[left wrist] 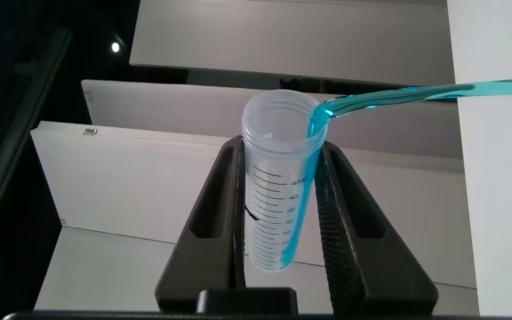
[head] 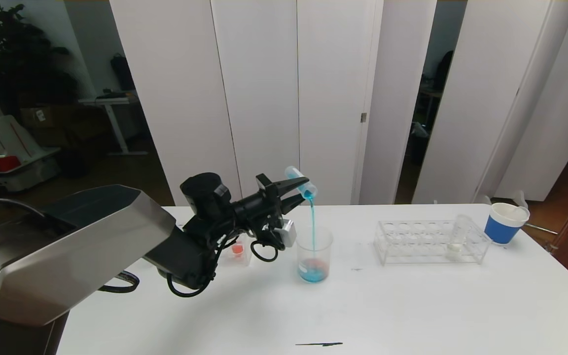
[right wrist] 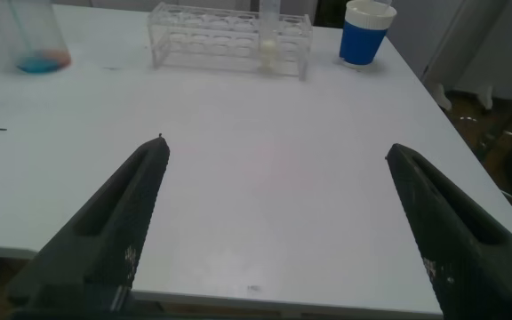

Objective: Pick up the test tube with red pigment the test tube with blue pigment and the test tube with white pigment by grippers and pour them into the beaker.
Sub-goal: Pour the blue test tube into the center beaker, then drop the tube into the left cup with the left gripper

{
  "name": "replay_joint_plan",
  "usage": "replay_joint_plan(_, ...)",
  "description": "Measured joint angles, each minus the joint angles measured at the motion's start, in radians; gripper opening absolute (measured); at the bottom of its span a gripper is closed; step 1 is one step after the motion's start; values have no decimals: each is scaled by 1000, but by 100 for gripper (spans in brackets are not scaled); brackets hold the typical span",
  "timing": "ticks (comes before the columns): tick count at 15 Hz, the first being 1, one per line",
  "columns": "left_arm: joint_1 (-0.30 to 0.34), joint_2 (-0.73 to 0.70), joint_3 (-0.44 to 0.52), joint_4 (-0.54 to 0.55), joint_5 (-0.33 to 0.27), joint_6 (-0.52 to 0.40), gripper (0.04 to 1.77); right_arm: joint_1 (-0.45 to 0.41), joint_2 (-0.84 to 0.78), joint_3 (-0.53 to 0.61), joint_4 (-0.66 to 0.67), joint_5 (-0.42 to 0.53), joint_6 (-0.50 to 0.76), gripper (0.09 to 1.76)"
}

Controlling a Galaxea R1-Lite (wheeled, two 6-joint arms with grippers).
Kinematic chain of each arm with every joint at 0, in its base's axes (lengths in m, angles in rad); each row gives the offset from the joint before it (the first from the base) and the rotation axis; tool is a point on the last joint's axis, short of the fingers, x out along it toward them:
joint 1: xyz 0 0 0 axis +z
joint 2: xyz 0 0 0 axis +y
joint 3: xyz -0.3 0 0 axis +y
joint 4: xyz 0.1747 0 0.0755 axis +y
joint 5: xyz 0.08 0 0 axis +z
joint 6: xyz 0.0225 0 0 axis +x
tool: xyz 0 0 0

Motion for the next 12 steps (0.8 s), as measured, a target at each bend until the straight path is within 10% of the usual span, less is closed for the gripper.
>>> replay_joint_plan(12,-5,-4,-11,-19,0,76,57,0,0,0,0,0,0,175)
